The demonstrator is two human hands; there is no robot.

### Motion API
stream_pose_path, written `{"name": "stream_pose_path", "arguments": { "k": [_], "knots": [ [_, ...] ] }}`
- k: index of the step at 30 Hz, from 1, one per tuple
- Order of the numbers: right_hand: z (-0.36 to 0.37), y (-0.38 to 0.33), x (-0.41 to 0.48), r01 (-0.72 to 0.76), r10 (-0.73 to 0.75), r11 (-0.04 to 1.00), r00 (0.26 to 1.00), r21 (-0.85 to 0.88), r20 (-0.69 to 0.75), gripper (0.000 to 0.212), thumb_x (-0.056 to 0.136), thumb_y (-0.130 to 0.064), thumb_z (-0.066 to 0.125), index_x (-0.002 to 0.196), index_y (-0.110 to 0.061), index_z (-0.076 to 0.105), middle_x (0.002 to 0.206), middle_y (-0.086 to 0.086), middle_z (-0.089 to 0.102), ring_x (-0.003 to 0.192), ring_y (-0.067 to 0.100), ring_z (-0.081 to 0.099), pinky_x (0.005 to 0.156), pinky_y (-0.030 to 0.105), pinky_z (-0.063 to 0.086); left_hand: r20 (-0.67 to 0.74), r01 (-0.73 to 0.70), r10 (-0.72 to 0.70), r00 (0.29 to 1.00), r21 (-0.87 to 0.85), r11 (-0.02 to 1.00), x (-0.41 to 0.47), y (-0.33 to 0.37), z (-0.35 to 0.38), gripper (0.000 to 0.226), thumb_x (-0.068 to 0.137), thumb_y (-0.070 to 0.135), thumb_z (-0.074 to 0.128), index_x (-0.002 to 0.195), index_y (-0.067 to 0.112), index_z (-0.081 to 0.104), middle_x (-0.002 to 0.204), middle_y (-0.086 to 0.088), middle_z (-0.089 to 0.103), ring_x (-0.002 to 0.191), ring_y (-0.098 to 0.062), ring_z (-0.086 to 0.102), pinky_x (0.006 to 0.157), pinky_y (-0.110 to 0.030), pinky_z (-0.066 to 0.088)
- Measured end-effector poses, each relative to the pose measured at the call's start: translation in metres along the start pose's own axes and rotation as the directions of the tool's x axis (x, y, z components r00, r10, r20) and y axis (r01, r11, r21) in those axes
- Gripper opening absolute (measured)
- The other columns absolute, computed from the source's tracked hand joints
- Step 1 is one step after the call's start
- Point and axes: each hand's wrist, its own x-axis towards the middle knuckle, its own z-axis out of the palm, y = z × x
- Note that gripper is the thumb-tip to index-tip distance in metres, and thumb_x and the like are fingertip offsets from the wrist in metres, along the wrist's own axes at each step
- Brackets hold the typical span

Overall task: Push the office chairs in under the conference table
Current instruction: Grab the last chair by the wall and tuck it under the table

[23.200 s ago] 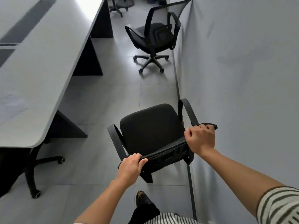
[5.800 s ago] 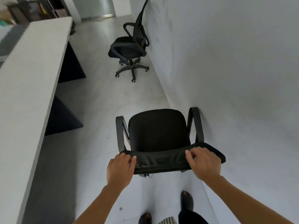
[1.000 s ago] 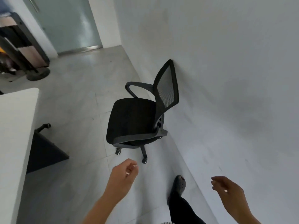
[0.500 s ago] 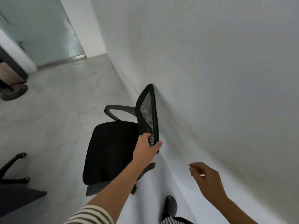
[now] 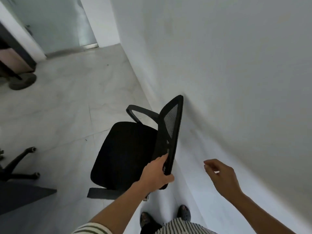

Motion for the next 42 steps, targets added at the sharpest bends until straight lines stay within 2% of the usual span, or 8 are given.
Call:
{"name": "stream_pose_path", "arguments": {
  "k": [3, 8, 14, 17, 20, 24, 32, 42],
  "knots": [
    [0.014, -0.03, 0.026, 0.082, -0.085, 0.992, 0.996, -0.099, -0.032, 0.016, 0.089, -0.023, 0.06, 0.104, -0.029, 0.065, 0.1, -0.011, 0.069, 0.084, 0.005, 0.063, 0.072, 0.025, 0.046, 0.044, -0.019, 0.017, 0.999, 0.042, 0.999, -0.032, -0.027, -0.004, 0.081, 0.071, 0.044, 0.064, 0.142, 0.03, 0.025, 0.118, 0.005, 0.056, 0.101, -0.013, 0.056, 0.089, -0.032, 0.05],
    [0.049, -0.066, 0.065, 0.303, -0.345, 0.864, 0.938, -0.403, -0.033, 0.032, 0.089, -0.026, 0.059, 0.119, -0.014, 0.061, 0.127, 0.009, 0.059, 0.121, 0.029, 0.049, 0.096, 0.044, 0.042, 0.107, 0.017, -0.022, 0.994, 0.043, 0.999, -0.083, -0.076, -0.02, 0.074, 0.067, 0.038, 0.063, 0.135, 0.041, 0.034, 0.124, 0.011, 0.056, 0.107, -0.009, 0.054, 0.094, -0.03, 0.048],
    [0.09, -0.069, 0.066, 0.362, -0.345, 0.777, 0.929, -0.515, 0.134, 0.048, 0.088, -0.052, 0.034, 0.102, -0.02, 0.068, 0.096, 0.004, 0.073, 0.089, 0.025, 0.066, 0.091, 0.041, 0.043, -0.007, 0.163, -0.163, 0.987, -0.008, 0.987, -0.132, -0.125, -0.039, 0.06, 0.074, 0.028, 0.064, 0.131, 0.035, 0.045, 0.128, 0.014, 0.053, 0.116, -0.008, 0.048, 0.093, -0.018, 0.036],
    [0.101, -0.066, 0.039, 0.36, -0.34, 0.775, 0.93, -0.519, 0.138, 0.042, 0.09, -0.046, 0.038, 0.086, -0.02, 0.07, 0.076, 0.001, 0.072, 0.071, 0.023, 0.065, 0.082, 0.039, 0.043, -0.023, 0.249, -0.251, 0.968, -0.069, 0.966, -0.141, -0.135, -0.044, 0.057, 0.078, 0.051, 0.062, 0.13, 0.034, 0.046, 0.127, 0.015, 0.053, 0.116, -0.007, 0.048, 0.09, -0.019, 0.033],
    [0.103, -0.058, 0.03, 0.387, -0.367, 0.754, 0.918, -0.531, 0.149, 0.035, 0.091, -0.039, 0.044, 0.08, -0.018, 0.07, 0.07, 0.001, 0.07, 0.066, 0.022, 0.063, 0.079, 0.039, 0.044, -0.057, 0.333, -0.347, 0.936, -0.166, 0.928, -0.143, -0.135, -0.038, 0.066, 0.079, 0.072, 0.031, 0.125, 0.029, 0.052, 0.123, 0.007, 0.06, 0.107, -0.009, 0.053, 0.09, -0.025, 0.04],
    [0.108, -0.051, 0.03, 0.451, -0.43, 0.693, 0.885, -0.563, 0.179, 0.036, 0.086, -0.038, 0.041, 0.072, -0.02, 0.069, 0.065, -0.004, 0.067, 0.062, 0.019, 0.061, 0.074, 0.036, 0.042, -0.184, 0.405, -0.383, 0.905, 0.1, 0.909, -0.143, -0.144, -0.013, 0.095, 0.066, 0.082, -0.006, 0.123, 0.034, 0.052, 0.125, 0.008, 0.058, 0.112, -0.012, 0.051, 0.096, -0.032, 0.039],
    [0.106, -0.047, 0.065, 0.625, -0.57, 0.608, 0.773, -0.489, 0.278, 0.04, 0.082, -0.039, 0.036, 0.072, -0.018, 0.069, 0.066, -0.002, 0.066, 0.064, 0.021, 0.059, 0.075, 0.035, 0.037, -0.272, 0.564, -0.552, 0.788, -0.042, 0.825, -0.151, -0.121, 0.046, 0.093, 0.067, 0.083, -0.006, 0.125, 0.037, 0.049, 0.129, 0.012, 0.055, 0.12, -0.013, 0.048, 0.104, -0.035, 0.035],
    [0.158, -0.109, 0.117, 0.865, -0.743, 0.378, 0.497, -0.331, 0.448, 0.035, 0.084, -0.034, 0.04, 0.064, -0.016, 0.063, 0.06, 0.0, 0.063, 0.06, 0.024, 0.057, 0.075, 0.035, 0.039, -0.424, 0.671, -0.732, 0.533, -0.315, 0.671, -0.164, -0.083, 0.075, 0.067, 0.082, 0.07, 0.018, 0.121, 0.031, 0.056, 0.123, 0.011, 0.061, 0.113, -0.013, 0.054, 0.096, -0.031, 0.04]
  ]
}}
